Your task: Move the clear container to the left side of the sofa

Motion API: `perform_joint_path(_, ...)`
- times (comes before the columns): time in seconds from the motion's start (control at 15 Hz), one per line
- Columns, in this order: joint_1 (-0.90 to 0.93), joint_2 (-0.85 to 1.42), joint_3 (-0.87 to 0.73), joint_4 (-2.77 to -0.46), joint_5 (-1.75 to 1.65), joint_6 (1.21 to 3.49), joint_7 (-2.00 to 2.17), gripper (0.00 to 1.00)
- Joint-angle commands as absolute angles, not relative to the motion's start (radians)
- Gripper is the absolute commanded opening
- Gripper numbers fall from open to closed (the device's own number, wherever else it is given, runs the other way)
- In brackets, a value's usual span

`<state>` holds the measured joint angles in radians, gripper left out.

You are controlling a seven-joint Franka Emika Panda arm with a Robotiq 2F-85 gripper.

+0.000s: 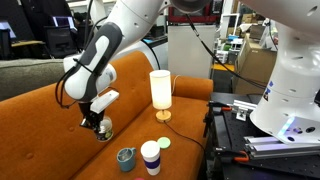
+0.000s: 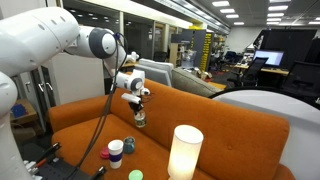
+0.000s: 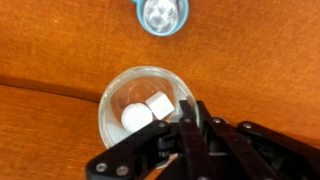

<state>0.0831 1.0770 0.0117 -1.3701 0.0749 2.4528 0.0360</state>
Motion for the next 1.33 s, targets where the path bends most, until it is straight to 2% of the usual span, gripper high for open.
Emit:
perform_joint_path(0.0,0.123,1.081,0.059,-1.355,0.005,2.442,-0.052,0.02)
perform_joint_path(0.33,0.180,1.213,0.112,-1.194,-0.065,2.319,-0.179,0.02)
perform_joint_path(0.87,0.255,1.548,0.136,-0.762,-0.074,1.990,-0.365,0.02)
perform_joint_path(0.93,0.248,1.472,0.138,-0.882,-0.079,2.013,-0.368,0.02)
perform_joint_path(1.2,0.255,1.496,0.127,-0.845,-0.090,1.973,-0.375,0.02)
perform_joint_path(1.27,0.249,1.496,0.129,-0.841,-0.084,1.961,-0.375,0.33)
